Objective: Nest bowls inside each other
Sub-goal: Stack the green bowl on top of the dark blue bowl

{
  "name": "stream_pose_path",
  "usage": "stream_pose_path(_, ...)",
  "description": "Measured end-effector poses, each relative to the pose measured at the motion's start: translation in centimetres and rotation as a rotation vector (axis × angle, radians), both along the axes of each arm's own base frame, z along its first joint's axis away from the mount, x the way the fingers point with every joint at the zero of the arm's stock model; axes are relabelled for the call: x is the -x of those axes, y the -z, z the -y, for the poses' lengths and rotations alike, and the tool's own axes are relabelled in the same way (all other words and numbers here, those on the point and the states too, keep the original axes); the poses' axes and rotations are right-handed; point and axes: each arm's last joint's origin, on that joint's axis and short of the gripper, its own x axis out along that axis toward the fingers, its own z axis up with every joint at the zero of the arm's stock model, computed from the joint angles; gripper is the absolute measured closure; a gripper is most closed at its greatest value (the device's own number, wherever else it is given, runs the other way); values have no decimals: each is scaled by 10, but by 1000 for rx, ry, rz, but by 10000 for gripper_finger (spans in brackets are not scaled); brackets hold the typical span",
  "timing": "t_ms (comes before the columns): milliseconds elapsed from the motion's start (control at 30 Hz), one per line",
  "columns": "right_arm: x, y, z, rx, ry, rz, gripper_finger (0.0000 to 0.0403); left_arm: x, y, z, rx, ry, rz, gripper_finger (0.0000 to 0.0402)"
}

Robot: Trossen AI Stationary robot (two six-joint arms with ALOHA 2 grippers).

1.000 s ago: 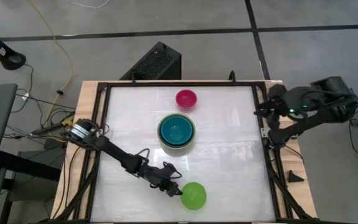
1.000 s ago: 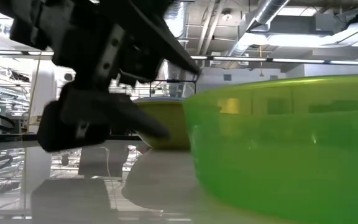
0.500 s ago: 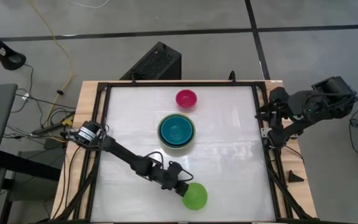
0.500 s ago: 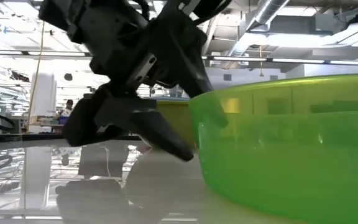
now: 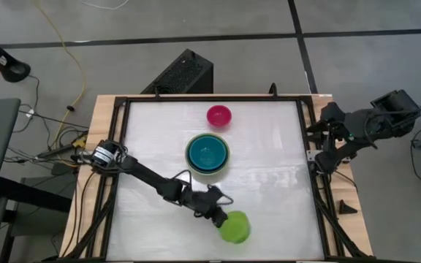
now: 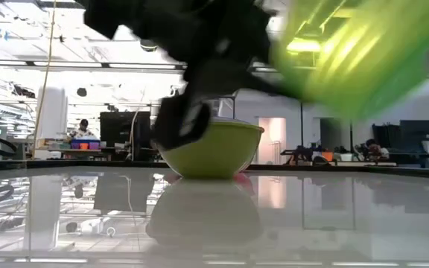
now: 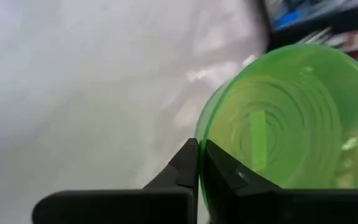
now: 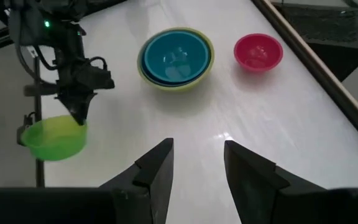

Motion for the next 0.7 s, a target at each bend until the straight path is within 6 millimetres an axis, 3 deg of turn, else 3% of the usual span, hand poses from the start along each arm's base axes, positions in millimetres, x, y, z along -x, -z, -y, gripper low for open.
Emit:
stream_pose_path(200,-1,2,-1,25,0,2,230,-19,-25,-38,-28,-68,245,401)
stream_pose_path(433,-10,36,-7,25,14,-90,230,-18,-73,-99,-176,-168,401,401)
stream_pose_path(533,-17,54,-12,6,4,-75,230,-5,-96,-125,-271,-192,348,401)
stream_pose_path(700,-26,83,-22,-49,-9,-13,230,37,-114,-164,-389,-225,34,401)
